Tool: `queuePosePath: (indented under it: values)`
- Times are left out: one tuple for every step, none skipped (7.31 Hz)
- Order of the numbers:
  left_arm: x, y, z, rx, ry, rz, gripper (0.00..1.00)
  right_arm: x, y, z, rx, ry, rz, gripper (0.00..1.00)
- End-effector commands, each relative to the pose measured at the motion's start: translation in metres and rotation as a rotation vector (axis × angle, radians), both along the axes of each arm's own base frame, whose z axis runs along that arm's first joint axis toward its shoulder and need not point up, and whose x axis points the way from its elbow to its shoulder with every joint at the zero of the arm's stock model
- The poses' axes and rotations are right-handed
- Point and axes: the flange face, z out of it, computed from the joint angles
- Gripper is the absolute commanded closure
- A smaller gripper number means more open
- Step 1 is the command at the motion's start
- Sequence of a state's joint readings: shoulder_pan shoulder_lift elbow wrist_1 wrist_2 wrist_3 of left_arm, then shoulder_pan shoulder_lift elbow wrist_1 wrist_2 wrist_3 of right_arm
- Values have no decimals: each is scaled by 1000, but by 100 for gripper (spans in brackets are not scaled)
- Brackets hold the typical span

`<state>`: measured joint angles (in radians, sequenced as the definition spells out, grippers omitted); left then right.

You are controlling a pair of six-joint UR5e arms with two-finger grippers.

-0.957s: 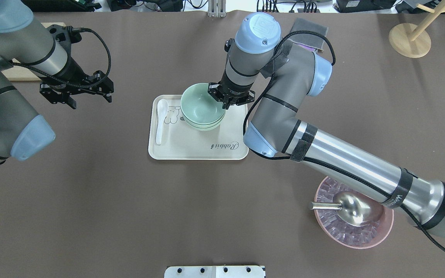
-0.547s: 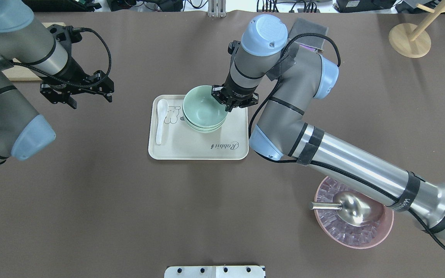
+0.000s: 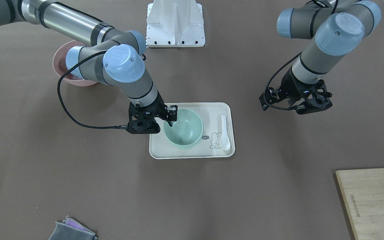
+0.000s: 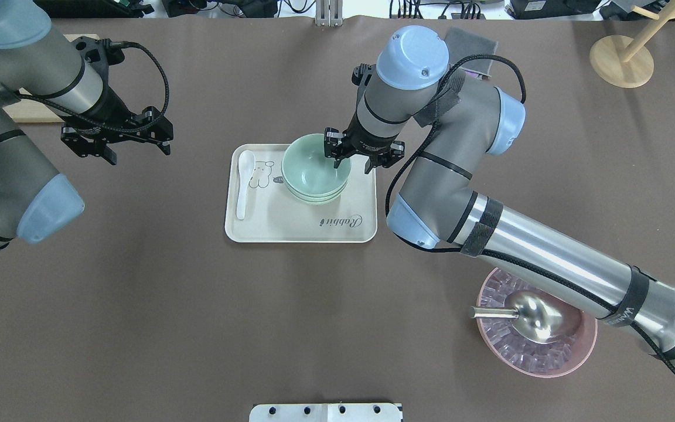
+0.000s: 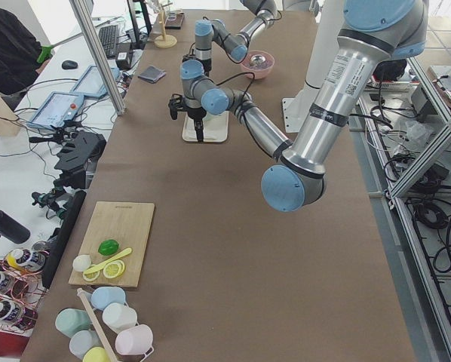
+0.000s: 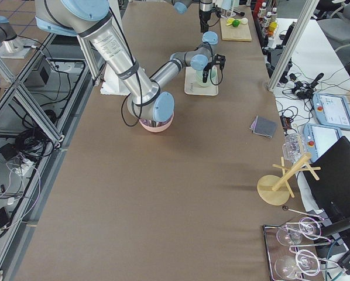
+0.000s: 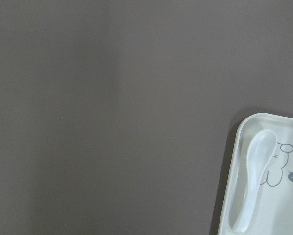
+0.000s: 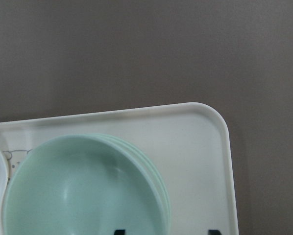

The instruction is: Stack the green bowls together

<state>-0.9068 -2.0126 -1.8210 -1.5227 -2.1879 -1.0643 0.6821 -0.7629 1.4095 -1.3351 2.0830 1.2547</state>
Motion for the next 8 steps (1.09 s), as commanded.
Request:
queuePosePath:
  values:
    - [-17,-2,-12,23,19,-15,2,24,-10,-11,-9,-30,1,0]
    - [-46,-6,-18,38,30,-54,2,58,-25,-6,-51,-66,-13,0]
    - [-53,-2,-21,50,36,-61,2,89,-27,7,-69,-85,-16,0]
    - [-69,-7,-22,82,34,-64,2,123,-39,33,-86,-81,-2,0]
    - [-96,-15,-11,128,16,-60,2,152,-54,66,-84,-29,-4,0]
    - [-140,-22,21,180,-24,-46,2,180,-67,107,-54,78,-51,0]
    - [-183,-27,52,210,-66,-42,2,236,-85,138,-2,142,-73,0]
    - [-233,-31,82,177,-82,-85,2,290,-87,188,58,178,-111,0]
